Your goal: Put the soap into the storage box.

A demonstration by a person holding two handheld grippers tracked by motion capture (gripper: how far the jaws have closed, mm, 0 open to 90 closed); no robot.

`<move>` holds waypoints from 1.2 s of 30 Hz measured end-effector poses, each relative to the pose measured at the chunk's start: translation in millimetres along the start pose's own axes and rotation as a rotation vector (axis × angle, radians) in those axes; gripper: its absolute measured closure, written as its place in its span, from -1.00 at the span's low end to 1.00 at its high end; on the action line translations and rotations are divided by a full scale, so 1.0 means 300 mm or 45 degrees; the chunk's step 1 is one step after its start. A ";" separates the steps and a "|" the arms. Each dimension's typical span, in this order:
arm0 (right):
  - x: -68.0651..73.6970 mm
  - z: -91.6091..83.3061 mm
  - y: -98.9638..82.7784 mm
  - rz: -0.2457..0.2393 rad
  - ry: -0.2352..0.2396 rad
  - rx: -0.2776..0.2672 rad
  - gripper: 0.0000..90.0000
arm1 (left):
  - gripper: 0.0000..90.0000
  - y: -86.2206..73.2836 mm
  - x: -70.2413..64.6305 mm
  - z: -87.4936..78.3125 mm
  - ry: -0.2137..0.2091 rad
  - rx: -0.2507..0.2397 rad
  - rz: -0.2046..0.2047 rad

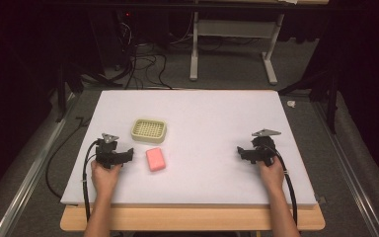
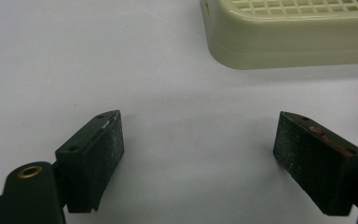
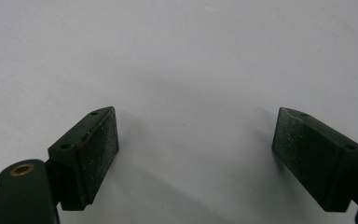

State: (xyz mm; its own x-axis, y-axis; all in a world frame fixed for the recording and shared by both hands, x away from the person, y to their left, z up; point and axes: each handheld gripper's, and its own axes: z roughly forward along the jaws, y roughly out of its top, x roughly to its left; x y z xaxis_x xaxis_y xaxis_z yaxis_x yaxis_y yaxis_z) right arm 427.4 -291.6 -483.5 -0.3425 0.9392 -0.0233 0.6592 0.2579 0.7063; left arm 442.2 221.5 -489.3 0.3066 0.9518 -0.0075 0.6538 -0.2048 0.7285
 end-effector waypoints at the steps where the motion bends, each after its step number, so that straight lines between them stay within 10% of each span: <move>1: 0.000 0.000 0.000 0.000 0.000 0.000 -0.66 | -0.63 0.000 0.000 0.000 0.000 0.000 0.000; 36: 0.000 0.000 0.000 -0.001 0.000 -0.002 -0.66 | -0.66 0.001 -0.001 -0.002 0.013 0.000 -0.004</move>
State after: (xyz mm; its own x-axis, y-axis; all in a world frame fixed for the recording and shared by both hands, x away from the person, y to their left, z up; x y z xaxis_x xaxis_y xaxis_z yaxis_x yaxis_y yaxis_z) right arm 427.4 -291.7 -483.7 -0.3432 0.9390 -0.0237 0.6578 0.2582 0.7076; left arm 441.8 221.4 -488.9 0.2976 0.9547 -0.0029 0.6545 -0.2019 0.7286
